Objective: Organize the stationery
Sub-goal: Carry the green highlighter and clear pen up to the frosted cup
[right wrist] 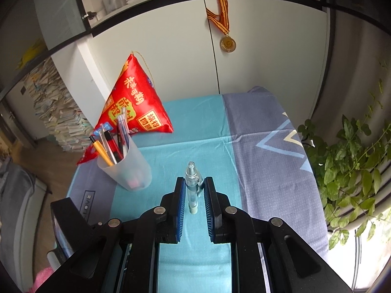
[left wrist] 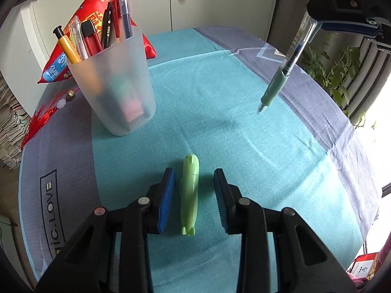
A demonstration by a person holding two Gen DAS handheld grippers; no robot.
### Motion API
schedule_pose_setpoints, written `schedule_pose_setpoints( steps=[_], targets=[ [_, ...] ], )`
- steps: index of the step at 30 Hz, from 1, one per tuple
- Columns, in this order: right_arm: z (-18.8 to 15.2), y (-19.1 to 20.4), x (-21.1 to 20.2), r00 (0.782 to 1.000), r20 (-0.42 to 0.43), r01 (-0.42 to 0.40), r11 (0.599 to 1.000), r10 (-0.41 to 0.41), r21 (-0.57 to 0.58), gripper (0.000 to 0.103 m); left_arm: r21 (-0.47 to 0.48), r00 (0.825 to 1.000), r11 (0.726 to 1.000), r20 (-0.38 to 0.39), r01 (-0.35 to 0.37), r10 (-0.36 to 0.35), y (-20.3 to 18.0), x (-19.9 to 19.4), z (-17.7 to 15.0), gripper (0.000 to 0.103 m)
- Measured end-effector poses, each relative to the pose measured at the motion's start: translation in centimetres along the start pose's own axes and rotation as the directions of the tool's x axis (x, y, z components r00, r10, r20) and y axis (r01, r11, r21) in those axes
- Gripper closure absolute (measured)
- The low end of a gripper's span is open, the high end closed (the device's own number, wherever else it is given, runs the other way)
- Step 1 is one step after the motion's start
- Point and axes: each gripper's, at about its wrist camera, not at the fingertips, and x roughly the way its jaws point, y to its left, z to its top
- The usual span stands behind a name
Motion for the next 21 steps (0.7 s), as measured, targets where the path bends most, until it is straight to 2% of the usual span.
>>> schedule_pose_setpoints(
  steps=[3, 4, 5, 8, 21],
  targets=[
    [-0.1, -0.2, -0.3, 1.000, 0.009, -0.001, 1.000, 0.001, 0.006, 0.087, -0.003, 1.000, 1.000, -0.001, 0.000, 0.000, 0.1, 0.3, 0.4, 0.074],
    [-0.1, -0.3, -0.4, 1.000, 0.011, -0.003, 1.000, 0.003, 0.010, 0.087, 0.004, 1.000, 1.000, -0.002, -0.001, 0.001, 0.0, 0.3, 0.4, 0.077],
    [-0.1, -0.3, -0.4, 1.000, 0.013, -0.007, 1.000, 0.007, 0.013, 0.087, 0.010, 1.000, 1.000, -0.002, 0.000, 0.000, 0.0, 0.3, 0.5, 0.091],
    [-0.2, -0.5, -0.5, 1.000, 0.017, -0.016, 1.000, 0.015, 0.018, 0.087, -0.015, 1.000, 1.000, -0.014, 0.022, -0.022, 0.3, 0.1, 0.7, 0.092],
    [-0.6, -0.3, -0.5, 1.000, 0.013, -0.029, 1.000, 0.028, 0.008, 0.087, -0.031, 0.994, 0.999, 0.103, 0.038, -0.034, 1.1, -4.7, 1.3, 0.091]
  ],
)
